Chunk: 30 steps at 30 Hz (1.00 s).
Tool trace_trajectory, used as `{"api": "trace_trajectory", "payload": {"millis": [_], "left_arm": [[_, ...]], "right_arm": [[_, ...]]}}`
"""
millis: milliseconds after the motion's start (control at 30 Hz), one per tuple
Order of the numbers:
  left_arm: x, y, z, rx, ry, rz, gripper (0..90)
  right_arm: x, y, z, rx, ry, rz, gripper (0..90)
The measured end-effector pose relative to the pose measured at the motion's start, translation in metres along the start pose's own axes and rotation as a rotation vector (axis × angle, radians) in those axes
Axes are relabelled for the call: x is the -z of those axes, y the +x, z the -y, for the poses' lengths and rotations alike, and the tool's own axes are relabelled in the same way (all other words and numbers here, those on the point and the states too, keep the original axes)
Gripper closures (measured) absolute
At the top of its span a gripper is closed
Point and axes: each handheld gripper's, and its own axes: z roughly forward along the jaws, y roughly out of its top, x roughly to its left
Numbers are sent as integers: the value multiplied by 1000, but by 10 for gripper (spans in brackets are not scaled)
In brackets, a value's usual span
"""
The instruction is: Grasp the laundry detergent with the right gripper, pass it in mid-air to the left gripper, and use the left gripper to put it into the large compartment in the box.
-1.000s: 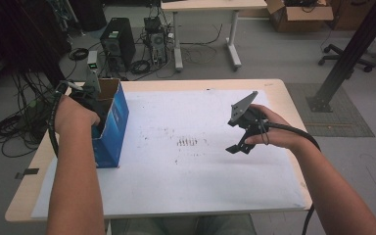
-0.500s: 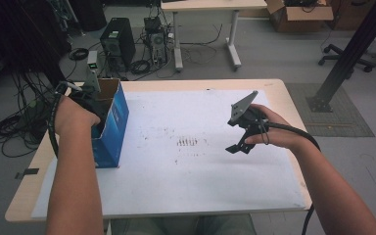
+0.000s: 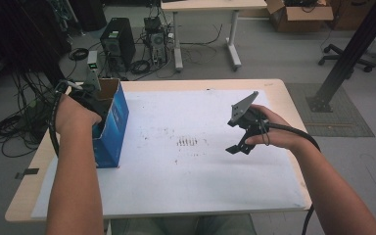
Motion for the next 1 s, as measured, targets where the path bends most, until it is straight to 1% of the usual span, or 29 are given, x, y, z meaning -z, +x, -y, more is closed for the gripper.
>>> {"api": "trace_trajectory", "payload": {"millis": [133, 200, 267, 400, 767, 833, 900, 1000], "left_arm": [[4, -1, 1, 2, -7, 1, 304], [6, -2, 1, 6, -14, -9, 295], [10, -2, 2, 7, -8, -16, 285], [16, -1, 5, 11, -23, -22, 275], [28, 0, 10, 19, -54, -4, 238], [31, 0, 11, 21, -59, -7, 227], [33, 1, 12, 22, -63, -4, 201], [37, 1, 14, 18, -72, -11, 171]], "right_arm": [[1, 0, 0, 0, 0, 1, 29], [2, 0, 0, 0, -3, 1, 29], [2, 0, 0, 2, -6, 2, 29], [4, 1, 1, 2, -12, 4, 29], [7, 3, -2, 8, -17, 9, 29], [8, 4, -2, 9, -20, 10, 29], [8, 4, -2, 9, -19, 12, 29], [9, 4, -2, 9, -22, 13, 29]]}}
